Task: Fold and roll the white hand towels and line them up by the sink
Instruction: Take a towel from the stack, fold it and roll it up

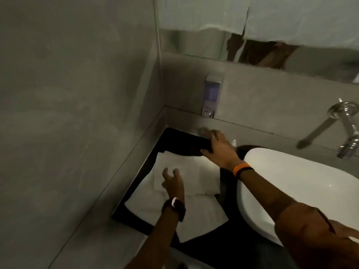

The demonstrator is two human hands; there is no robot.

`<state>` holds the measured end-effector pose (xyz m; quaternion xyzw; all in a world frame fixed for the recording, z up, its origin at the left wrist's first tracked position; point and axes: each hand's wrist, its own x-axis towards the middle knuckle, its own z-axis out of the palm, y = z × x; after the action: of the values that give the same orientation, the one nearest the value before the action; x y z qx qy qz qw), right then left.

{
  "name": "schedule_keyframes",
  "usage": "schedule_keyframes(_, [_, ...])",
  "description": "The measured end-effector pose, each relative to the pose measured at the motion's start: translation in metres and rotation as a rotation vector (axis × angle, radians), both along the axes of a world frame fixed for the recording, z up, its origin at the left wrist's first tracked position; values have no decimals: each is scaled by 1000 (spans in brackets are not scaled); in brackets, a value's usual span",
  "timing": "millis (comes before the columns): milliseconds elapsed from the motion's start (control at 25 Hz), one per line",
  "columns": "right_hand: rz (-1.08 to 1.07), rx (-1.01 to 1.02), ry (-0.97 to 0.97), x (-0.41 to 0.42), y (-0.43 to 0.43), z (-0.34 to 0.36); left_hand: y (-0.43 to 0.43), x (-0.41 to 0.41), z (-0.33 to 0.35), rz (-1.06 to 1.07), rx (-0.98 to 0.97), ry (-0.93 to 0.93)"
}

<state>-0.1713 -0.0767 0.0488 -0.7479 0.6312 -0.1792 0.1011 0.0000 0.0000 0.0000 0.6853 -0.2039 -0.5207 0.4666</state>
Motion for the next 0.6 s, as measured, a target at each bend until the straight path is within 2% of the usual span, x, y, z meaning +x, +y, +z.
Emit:
schedule_keyframes(40, [3, 113, -38, 3, -1, -17, 8, 1, -11, 66, 103, 99])
schedule_keyframes(120, [29, 314, -32, 7, -7, -49, 20, -4, -48, 122, 269, 170])
schedule_keyframes(240, [64, 511, 11, 13, -16, -84, 32, -15, -74, 173, 214, 192])
schedule_keyframes(400, [129, 586, 71, 25, -51, -116, 7, -29, -90, 249, 86, 270])
schedule_keyframes(480, [144, 637, 101, 31, -65, -126, -4, -32, -93, 233, 58, 197])
schedule_keyframes(600, [153, 691, 176, 34, -87, -149, -19, -34, -96, 156, 22, -53])
